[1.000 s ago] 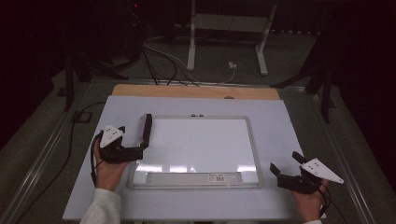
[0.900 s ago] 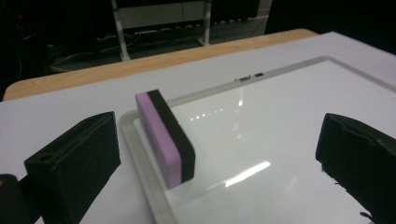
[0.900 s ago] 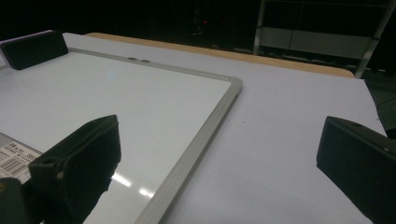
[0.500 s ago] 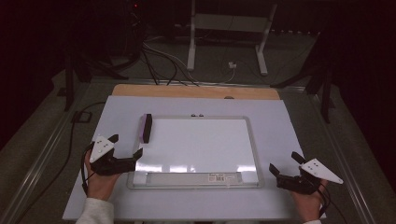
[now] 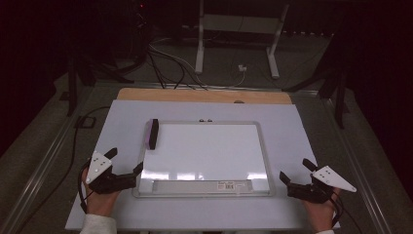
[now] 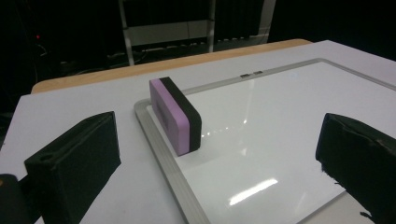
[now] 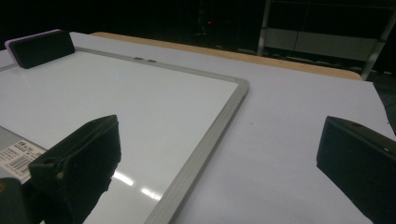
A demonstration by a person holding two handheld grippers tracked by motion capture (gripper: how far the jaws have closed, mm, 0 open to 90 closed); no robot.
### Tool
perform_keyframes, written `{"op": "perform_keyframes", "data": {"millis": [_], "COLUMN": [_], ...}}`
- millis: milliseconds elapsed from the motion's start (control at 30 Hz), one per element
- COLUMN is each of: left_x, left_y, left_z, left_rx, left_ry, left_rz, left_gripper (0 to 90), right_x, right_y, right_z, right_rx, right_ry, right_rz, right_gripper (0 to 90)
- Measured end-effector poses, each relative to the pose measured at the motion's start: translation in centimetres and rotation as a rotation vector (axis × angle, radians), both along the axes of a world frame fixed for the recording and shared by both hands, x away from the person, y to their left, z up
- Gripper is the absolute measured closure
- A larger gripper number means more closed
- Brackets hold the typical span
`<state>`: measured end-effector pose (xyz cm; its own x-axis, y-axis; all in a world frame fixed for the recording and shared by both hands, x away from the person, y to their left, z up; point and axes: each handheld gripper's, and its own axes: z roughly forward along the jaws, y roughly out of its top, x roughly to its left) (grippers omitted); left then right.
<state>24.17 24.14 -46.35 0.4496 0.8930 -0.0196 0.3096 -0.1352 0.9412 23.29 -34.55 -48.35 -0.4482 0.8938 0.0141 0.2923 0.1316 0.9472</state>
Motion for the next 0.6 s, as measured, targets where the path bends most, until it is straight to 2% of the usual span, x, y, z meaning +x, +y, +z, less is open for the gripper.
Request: {"op": "perform_keyframes", "data": {"millis": [267, 600], "left_x": [-0.5, -0.7], "left_y": [1.0, 1.7], "left_z": [-0.3, -0.6], "left_rx": [-0.01, -0.035], "left_ry": [-0.026, -0.039], "left_rz": [0.024, 0.048], "left_gripper": [0.7, 0.7], "right_x": [-0.2, -0.4], "right_y": [-0.1, -0.2], "right_z": [0.1, 0.2], "right_rx": [0.005, 0.004], "right_ry": [-0.002, -0.004], "right_rz": [-0.005, -0.004], "right_gripper": [0.4, 0.3]}}
